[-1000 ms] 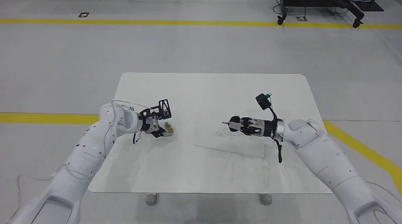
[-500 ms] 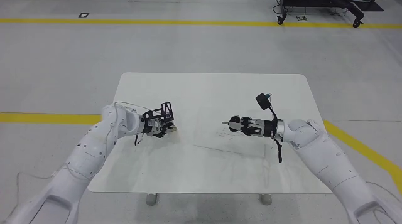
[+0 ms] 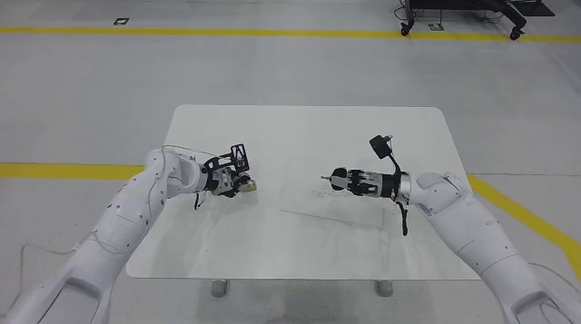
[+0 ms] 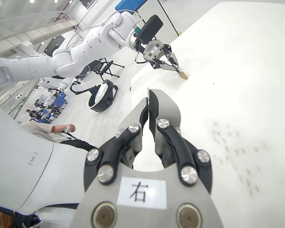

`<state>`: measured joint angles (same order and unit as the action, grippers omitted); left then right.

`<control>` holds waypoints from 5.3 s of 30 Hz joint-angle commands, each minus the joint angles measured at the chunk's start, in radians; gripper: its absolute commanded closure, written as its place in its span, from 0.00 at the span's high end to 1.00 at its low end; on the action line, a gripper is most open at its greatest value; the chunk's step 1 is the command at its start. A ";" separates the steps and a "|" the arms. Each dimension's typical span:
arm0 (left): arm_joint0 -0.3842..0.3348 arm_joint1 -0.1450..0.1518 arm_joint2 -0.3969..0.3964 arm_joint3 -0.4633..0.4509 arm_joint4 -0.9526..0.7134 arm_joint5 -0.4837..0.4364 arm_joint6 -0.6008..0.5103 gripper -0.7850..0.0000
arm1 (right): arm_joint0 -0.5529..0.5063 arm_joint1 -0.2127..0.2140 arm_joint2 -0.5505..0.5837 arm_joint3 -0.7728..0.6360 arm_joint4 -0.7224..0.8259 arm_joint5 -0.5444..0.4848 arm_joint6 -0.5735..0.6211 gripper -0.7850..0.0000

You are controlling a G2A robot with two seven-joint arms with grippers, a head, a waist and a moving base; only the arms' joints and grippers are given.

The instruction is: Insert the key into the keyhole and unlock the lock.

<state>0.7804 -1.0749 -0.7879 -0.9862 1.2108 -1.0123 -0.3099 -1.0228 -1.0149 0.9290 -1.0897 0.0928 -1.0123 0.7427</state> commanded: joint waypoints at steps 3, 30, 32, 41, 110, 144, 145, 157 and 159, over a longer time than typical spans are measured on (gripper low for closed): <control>-0.008 -0.002 0.016 0.003 -0.024 0.000 -0.022 0.00 | 0.000 0.000 0.000 0.000 0.000 0.000 0.000 0.00; -0.062 -0.004 0.098 0.034 -0.086 0.000 -0.017 0.00 | 0.000 0.000 0.000 0.000 0.000 0.000 0.000 0.00; -0.064 -0.005 0.099 0.036 -0.088 0.000 -0.011 0.00 | 0.000 0.000 0.000 0.000 0.000 0.000 0.000 0.00; -0.064 0.001 0.077 0.031 -0.119 0.016 0.039 0.00 | 0.000 0.000 0.000 0.000 0.000 0.000 0.000 0.00; -0.214 -0.316 0.135 0.463 -2.073 0.676 -0.759 0.00 | -0.088 -0.097 -0.047 -0.062 0.308 0.086 -0.372 0.00; -0.190 -0.369 0.128 0.396 -2.133 1.186 -0.692 0.00 | -0.170 0.012 0.307 -0.650 -1.084 0.162 -0.305 0.00; -0.190 -0.369 0.128 0.396 -2.133 1.186 -0.692 0.00 | -0.170 0.012 0.307 -0.650 -1.084 0.162 -0.305 0.00; -0.147 -0.361 0.093 0.349 -2.162 1.345 -0.642 0.00 | -0.168 0.020 0.289 -0.738 -1.321 0.195 -0.185 0.00; -0.149 -0.361 0.099 0.349 -2.131 1.372 -0.611 0.00 | -0.161 0.024 0.269 -0.791 -1.438 0.195 -0.097 0.00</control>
<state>0.6342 -1.4362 -0.6947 -0.6384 -0.9451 0.3460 -0.9442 -1.1869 -0.9923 1.2086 -1.8511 -1.2669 -0.8187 0.5911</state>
